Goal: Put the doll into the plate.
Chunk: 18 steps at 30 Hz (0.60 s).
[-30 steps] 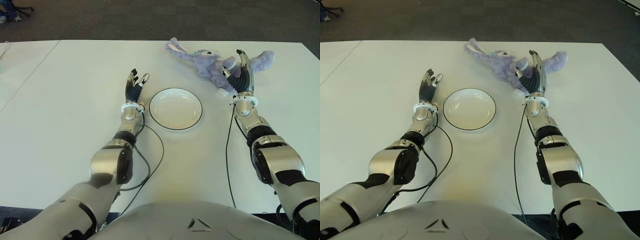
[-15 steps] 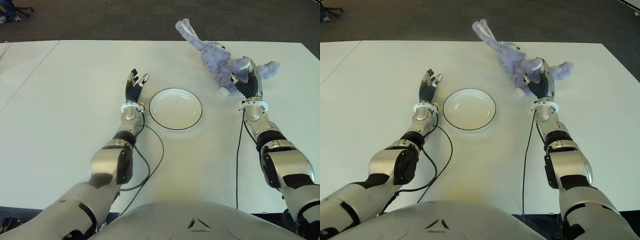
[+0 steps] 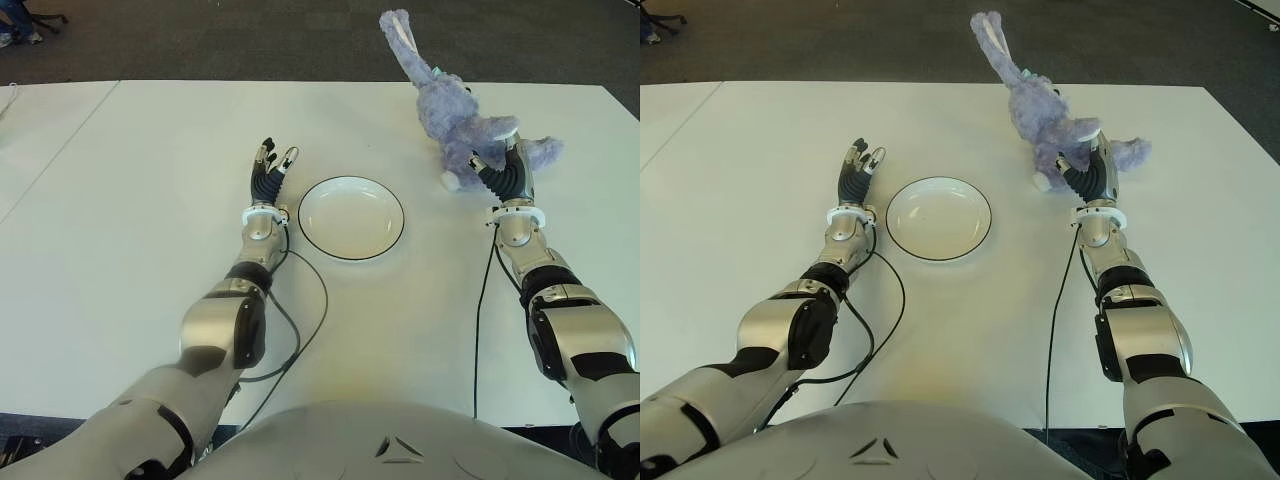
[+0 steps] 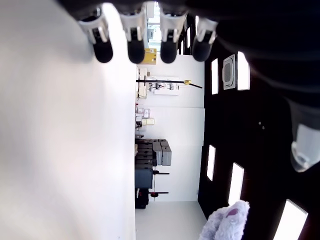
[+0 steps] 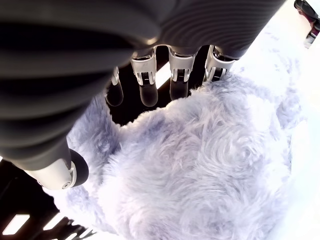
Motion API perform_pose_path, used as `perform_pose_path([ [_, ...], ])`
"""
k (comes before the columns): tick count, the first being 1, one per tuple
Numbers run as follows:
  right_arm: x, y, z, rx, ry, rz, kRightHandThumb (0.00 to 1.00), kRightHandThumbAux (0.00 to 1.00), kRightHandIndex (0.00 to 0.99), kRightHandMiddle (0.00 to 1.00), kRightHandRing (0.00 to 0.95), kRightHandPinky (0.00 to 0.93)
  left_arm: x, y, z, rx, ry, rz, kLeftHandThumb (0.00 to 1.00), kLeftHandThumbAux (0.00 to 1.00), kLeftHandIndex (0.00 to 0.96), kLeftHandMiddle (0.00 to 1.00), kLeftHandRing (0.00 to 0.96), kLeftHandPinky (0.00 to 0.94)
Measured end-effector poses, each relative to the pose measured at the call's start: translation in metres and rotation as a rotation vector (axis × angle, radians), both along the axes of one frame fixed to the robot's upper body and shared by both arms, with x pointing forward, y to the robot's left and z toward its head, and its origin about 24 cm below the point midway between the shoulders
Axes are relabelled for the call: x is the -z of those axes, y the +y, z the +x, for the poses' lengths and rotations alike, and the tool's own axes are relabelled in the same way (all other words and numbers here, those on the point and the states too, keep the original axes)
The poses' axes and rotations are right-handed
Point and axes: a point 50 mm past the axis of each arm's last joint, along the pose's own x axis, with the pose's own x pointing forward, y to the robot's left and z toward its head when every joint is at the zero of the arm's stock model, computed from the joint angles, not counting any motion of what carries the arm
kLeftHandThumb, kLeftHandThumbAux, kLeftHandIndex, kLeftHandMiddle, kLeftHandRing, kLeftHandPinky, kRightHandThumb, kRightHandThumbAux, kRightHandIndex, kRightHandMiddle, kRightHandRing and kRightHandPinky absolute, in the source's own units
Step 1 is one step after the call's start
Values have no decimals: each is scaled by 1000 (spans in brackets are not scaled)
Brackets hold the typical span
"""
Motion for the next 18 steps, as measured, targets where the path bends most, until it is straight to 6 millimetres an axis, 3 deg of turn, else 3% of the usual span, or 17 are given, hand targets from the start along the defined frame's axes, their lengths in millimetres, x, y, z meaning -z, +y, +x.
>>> perform_pose_path([
  [18,5,-6,-2,43,36,15,549,594,4,0,0,66,0,-1,0,8,1,7,0,456,0,86,78,12],
])
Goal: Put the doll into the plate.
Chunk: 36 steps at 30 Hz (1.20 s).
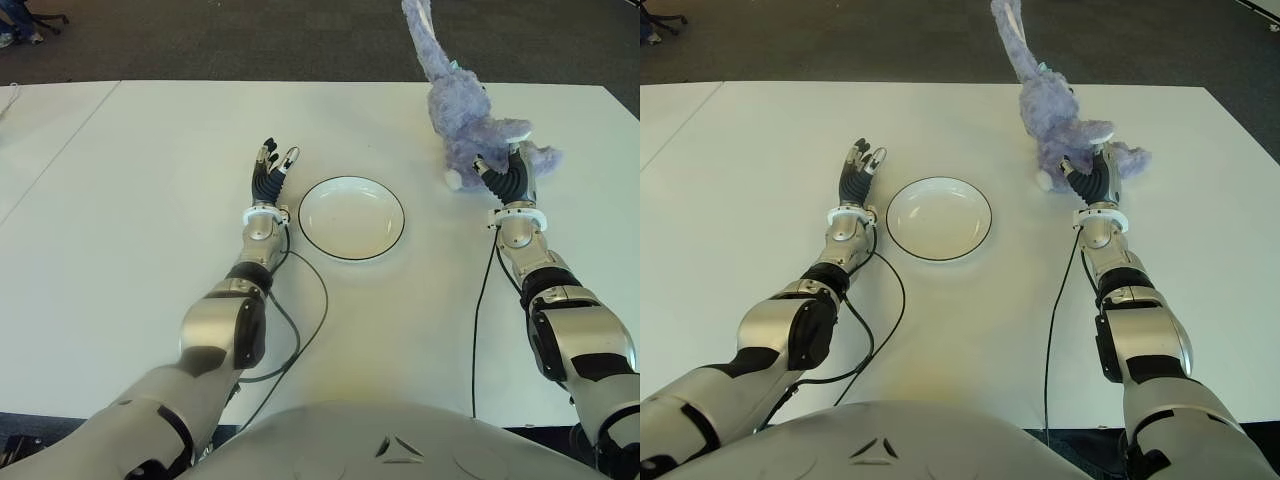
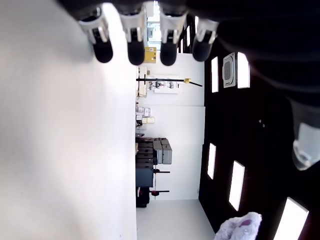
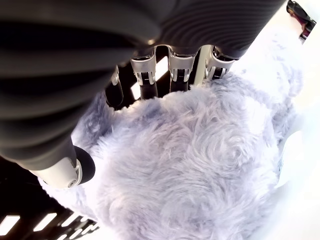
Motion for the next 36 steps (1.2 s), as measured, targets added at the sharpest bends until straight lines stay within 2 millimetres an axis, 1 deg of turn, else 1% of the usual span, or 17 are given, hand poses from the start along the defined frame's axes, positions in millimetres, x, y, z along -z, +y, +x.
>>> perform_pose_path([
  [5,1,-3,-1,10,11,21,553,605,10,0,0,69,0,0,0,0,1,2,0,452,0,81,75,6],
  [9,2,-7,-2,17,24,35,553,622,20,0,0,52,0,0,0,0,1,2,0,471,0,84,73,5],
  [11,2,-9,-2,19,30,38,544,632,26,0,0,48,0,0,0,-1,1,1,0,473,0,83,72,6],
  [12,2,-10,-3,20,33,38,518,643,33,0,0,31,0,0,0,-2,1,1,0,479,0,80,72,12],
  [14,1,-12,-3,18,39,35,495,644,36,0,0,13,0,0,0,-2,1,0,0,476,0,79,71,7],
  [16,1,-14,-3,12,48,28,490,643,37,0,0,8,0,0,0,-2,1,0,0,475,0,78,70,5],
  [19,0,-16,-3,-1,64,15,422,601,31,0,0,0,0,0,0,-2,1,0,0,477,0,77,67,3],
  [21,-1,-18,-4,-21,88,1,419,598,31,0,0,0,0,0,0,-2,1,0,0,477,0,77,67,3],
  [23,-1,-21,-4,-43,116,-12,362,540,22,0,0,0,0,0,0,-2,1,0,0,472,0,86,73,0],
  [24,-2,-22,-4,-59,137,-19,354,532,22,0,0,0,0,0,0,-2,1,0,0,471,0,88,75,0],
  [30,-7,-33,-4,-132,236,-14,341,474,14,0,0,0,0,0,0,-2,1,1,0,469,0,101,97,11],
  [36,-12,-35,-2,-195,278,87,358,441,0,0,0,0,-1,0,1,-1,-4,2,0,469,0,101,98,14],
])
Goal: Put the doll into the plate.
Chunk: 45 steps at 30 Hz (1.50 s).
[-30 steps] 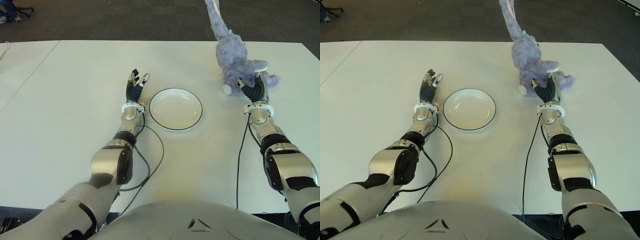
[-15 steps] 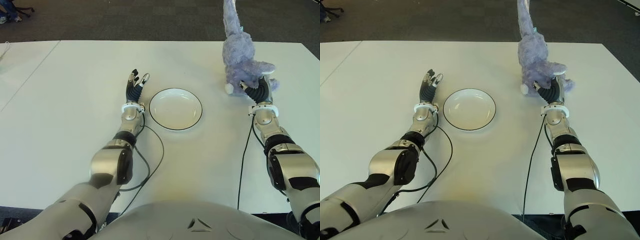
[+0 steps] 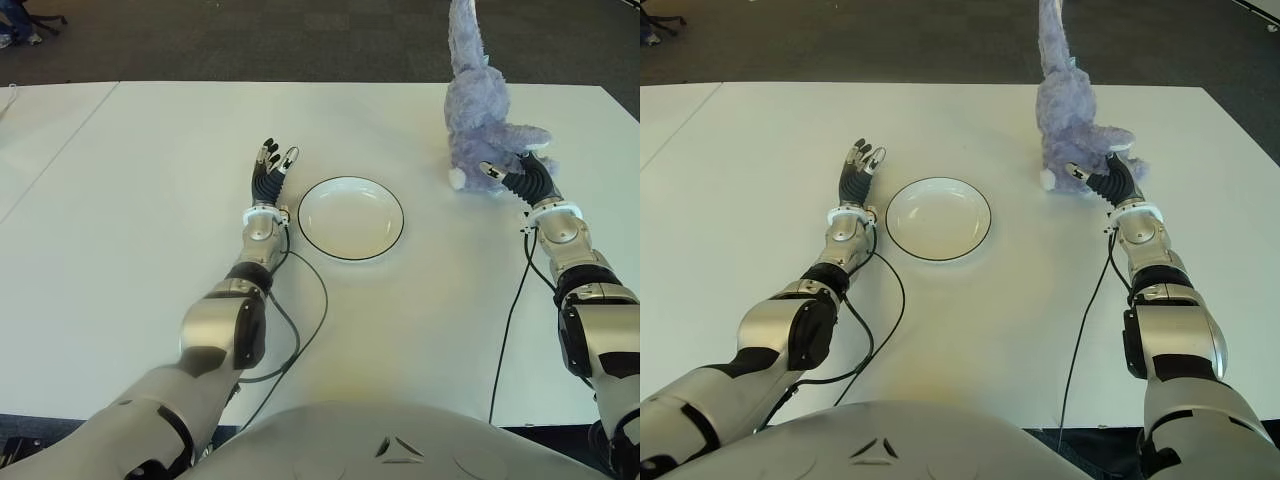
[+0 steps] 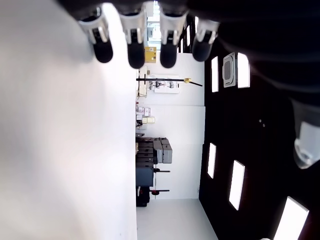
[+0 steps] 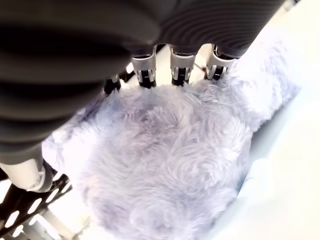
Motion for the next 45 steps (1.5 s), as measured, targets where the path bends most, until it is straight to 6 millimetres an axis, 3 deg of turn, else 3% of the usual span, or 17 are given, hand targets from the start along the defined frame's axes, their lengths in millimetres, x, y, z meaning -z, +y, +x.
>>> perform_pose_path([
  [7,0,14,6,-116,58,61,279,376,0,0,0,0,0,0,0,1,0,1,0,463,0,92,85,1],
  [11,2,29,9,-216,100,41,199,345,0,0,0,0,2,0,-1,0,6,2,0,442,0,89,83,3],
  [16,5,48,13,-313,134,17,171,316,0,0,0,0,4,1,-3,-2,14,2,0,432,0,88,83,14],
  [33,8,76,19,-413,147,8,202,308,0,0,0,0,4,1,-3,0,15,5,0,438,0,94,84,0],
  [45,11,78,22,-306,102,77,284,381,0,0,0,0,4,0,-3,-1,14,3,0,445,0,92,86,0],
])
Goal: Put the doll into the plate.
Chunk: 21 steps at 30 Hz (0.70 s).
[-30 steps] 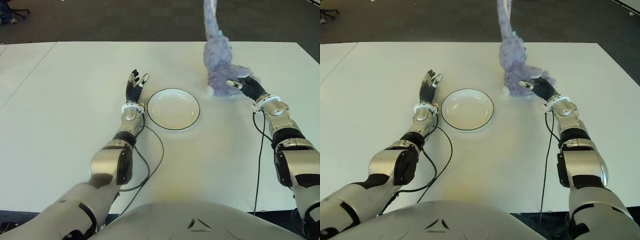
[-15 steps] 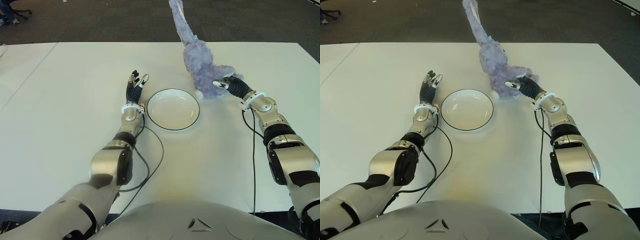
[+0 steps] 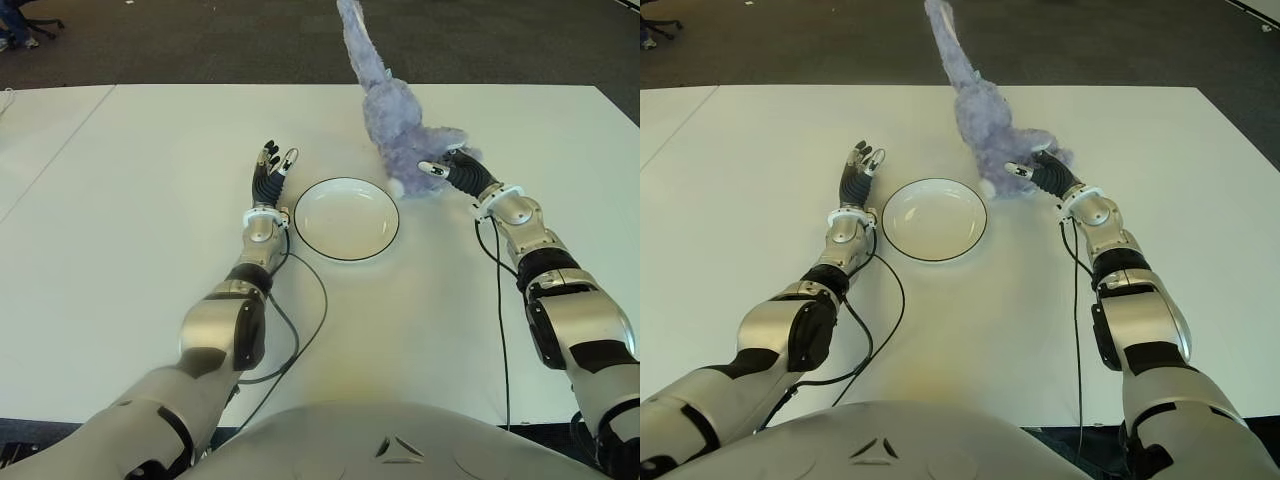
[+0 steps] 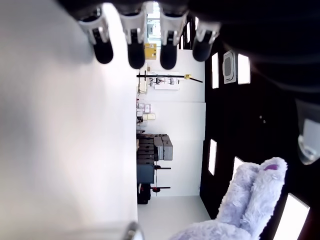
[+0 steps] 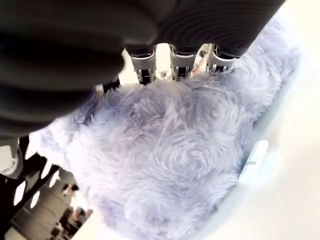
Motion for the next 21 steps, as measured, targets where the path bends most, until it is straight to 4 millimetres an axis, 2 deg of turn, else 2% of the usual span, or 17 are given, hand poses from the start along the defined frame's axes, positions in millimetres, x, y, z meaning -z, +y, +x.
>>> perform_pose_path([
  [14,10,-4,-2,138,3,131,339,432,0,0,0,0,0,0,0,2,0,1,0,451,0,87,84,12],
  [20,11,-5,-3,162,2,152,371,473,55,0,0,0,0,-1,0,2,0,0,0,455,0,102,100,17],
  [21,11,-6,-3,167,1,157,398,509,93,14,0,0,0,-1,0,1,0,0,0,461,0,108,107,16],
])
